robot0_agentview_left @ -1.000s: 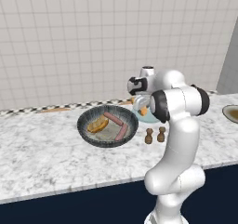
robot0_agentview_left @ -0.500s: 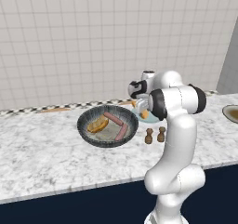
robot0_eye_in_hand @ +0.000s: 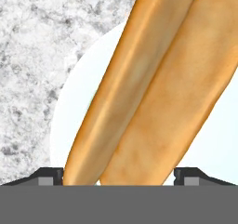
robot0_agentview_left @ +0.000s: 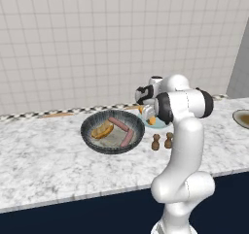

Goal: Place one bun and one sausage from the bowl on each plate.

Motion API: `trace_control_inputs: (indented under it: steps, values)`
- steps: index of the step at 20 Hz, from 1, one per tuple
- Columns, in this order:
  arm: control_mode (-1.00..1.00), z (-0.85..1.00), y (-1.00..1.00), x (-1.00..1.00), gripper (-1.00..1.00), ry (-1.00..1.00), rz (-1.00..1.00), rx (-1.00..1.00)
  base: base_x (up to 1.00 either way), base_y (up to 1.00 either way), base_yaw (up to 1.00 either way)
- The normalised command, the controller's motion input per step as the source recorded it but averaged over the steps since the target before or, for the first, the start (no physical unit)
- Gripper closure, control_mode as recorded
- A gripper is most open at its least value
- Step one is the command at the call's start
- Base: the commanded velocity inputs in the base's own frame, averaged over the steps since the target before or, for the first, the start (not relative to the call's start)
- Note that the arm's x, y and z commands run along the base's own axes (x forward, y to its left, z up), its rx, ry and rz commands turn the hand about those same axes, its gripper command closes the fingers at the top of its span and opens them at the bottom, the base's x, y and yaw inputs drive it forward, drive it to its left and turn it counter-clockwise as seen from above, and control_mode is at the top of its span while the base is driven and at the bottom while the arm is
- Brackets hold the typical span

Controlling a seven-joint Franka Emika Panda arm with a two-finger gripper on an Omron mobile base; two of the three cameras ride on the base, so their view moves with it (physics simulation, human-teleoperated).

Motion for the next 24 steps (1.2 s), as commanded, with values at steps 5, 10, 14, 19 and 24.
trace_control_inputs:
  steps: [5, 10, 14, 19, 24]
  values:
    - [-1.0, 0.0, -0.04, 0.0, -1.0, 0.0, 0.0, 0.0, 0.0, 0.0, 0.0]
    - [-1.0, 0.0, -0.05, 0.13, -1.0, 0.0, 0.0, 0.0, 0.0, 0.0, 0.0]
    - [-1.0, 0.28, 0.0, 0.01, -1.0, 0.0, -0.01, 0.0, 0.0, 0.0, 0.0]
    - [-1.0, 0.25, 0.0, -0.1, -1.0, 0.0, -0.04, 0.0, 0.0, 0.0, 0.0]
    - [-1.0, 0.76, 0.12, -0.77, -1.0, -0.03, -0.02, 0.0, 0.0, 0.0, 0.0]
